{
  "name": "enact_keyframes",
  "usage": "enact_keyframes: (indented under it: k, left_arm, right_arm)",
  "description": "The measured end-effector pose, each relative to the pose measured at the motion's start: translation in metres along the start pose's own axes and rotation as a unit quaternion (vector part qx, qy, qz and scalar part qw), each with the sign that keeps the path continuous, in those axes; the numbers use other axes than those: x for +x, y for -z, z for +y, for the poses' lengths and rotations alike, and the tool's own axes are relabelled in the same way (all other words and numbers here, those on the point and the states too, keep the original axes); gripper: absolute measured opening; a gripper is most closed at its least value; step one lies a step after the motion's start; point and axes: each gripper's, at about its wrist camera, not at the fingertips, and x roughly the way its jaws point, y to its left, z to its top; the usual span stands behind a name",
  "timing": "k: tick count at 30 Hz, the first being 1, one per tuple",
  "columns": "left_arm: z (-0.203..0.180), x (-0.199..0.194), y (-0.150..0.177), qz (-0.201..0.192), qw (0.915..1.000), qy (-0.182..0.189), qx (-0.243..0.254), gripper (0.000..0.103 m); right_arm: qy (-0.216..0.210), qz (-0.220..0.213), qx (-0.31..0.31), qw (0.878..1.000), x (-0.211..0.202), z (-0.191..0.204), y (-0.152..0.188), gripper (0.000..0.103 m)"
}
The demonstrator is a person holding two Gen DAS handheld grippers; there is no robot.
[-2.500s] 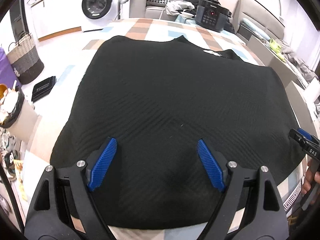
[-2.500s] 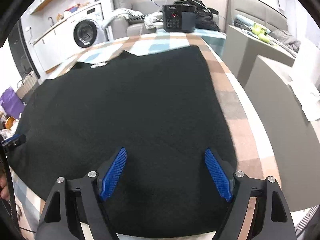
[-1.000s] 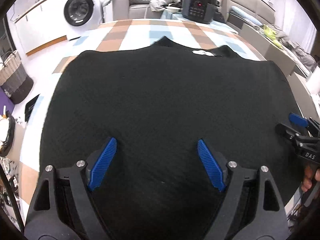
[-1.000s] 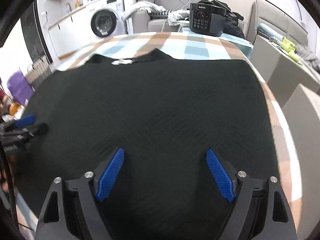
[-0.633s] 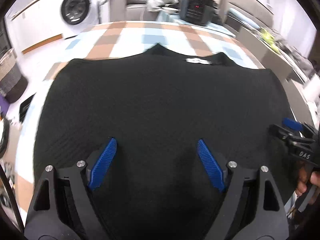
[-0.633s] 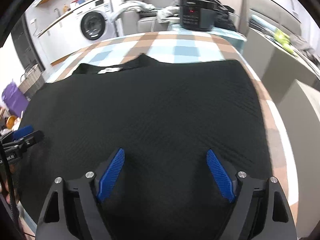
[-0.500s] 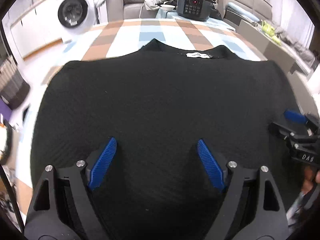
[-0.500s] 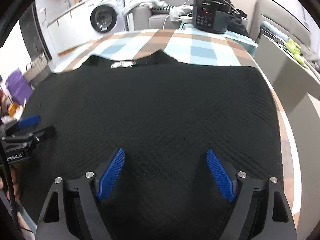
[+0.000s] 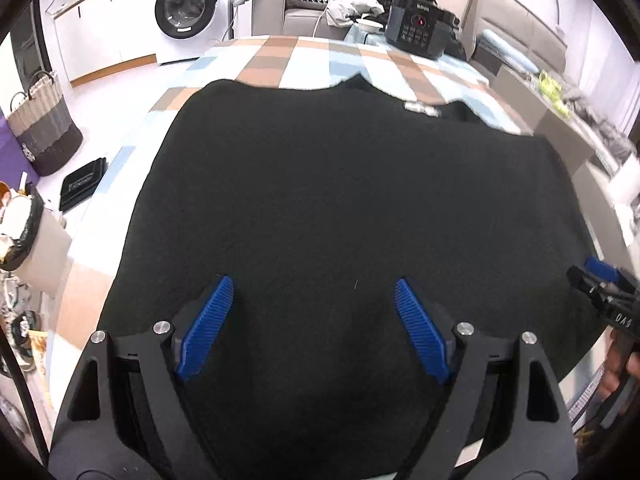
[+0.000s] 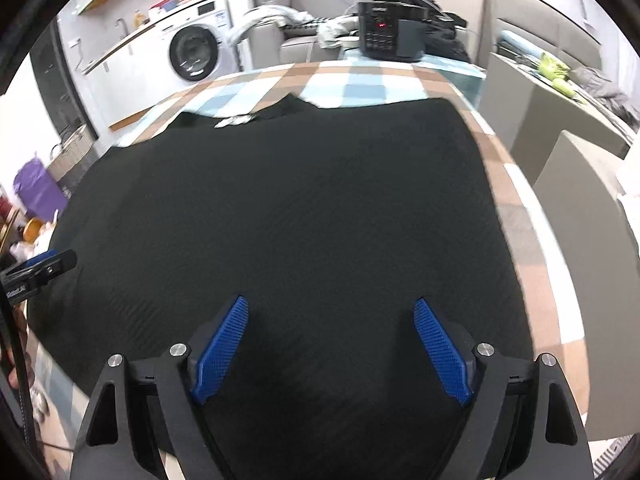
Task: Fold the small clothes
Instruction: 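Grasp the shirt side with the left tool and fold it over the middle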
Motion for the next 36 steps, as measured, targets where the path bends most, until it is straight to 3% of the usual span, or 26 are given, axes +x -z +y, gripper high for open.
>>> enact_keyframes:
  k: [7, 10, 14, 19, 25, 30, 32, 33, 35, 36]
  left_arm:
    - [0.004, -0.023, 0.031, -0.008, 0.9997, -0.022, -0.011, 0.082]
    - [0.007, -0.040, 0.044, -0.023, 0.9991, -0.023, -0.026, 0.082]
    - [0.029, -0.065, 0.064, -0.051, 0.9940, -0.016, -0.096, 0.082]
    - [0.060, -0.087, 0.093, -0.069, 0.9817, -0.039, -0.173, 0.082]
    - [0.075, -0.084, 0.113, -0.050, 0.9785, -0.046, -0.195, 0.081]
    - [0.067, -0.068, 0.096, -0.061, 0.9814, -0.047, -0.176, 0.081]
    - [0.061, -0.061, 0.088, -0.066, 0.9832, -0.048, -0.164, 0.076]
    - [0.059, -0.055, 0.082, -0.067, 0.9838, -0.044, -0.160, 0.067]
    - [0.056, -0.050, 0.076, -0.073, 0.9836, -0.035, -0.161, 0.043]
    - [0.057, -0.047, 0.074, -0.073, 0.9832, -0.019, -0.166, 0.022]
  right_arm:
    - [0.021, -0.007, -0.003, 1.000, -0.018, -0.004, 0.019, 0.087]
    - [-0.001, -0.021, 0.008, 1.000, -0.028, -0.001, 0.023, 0.087]
    - [-0.041, -0.029, 0.029, 0.998, -0.037, 0.010, 0.028, 0.087]
    - [-0.049, -0.025, 0.020, 0.998, -0.037, 0.022, 0.028, 0.087]
    - [-0.055, -0.028, 0.002, 0.998, -0.034, 0.034, 0.021, 0.087]
    - [-0.048, -0.028, -0.009, 0.998, -0.034, 0.038, 0.019, 0.087]
    - [-0.045, -0.026, -0.005, 0.999, -0.034, 0.035, 0.020, 0.087]
    - [-0.043, -0.027, -0.002, 0.999, -0.035, 0.034, 0.021, 0.087]
    - [-0.041, -0.024, 0.002, 0.999, -0.035, 0.031, 0.021, 0.087]
    - [-0.038, -0.024, 0.004, 0.999, -0.035, 0.030, 0.022, 0.087]
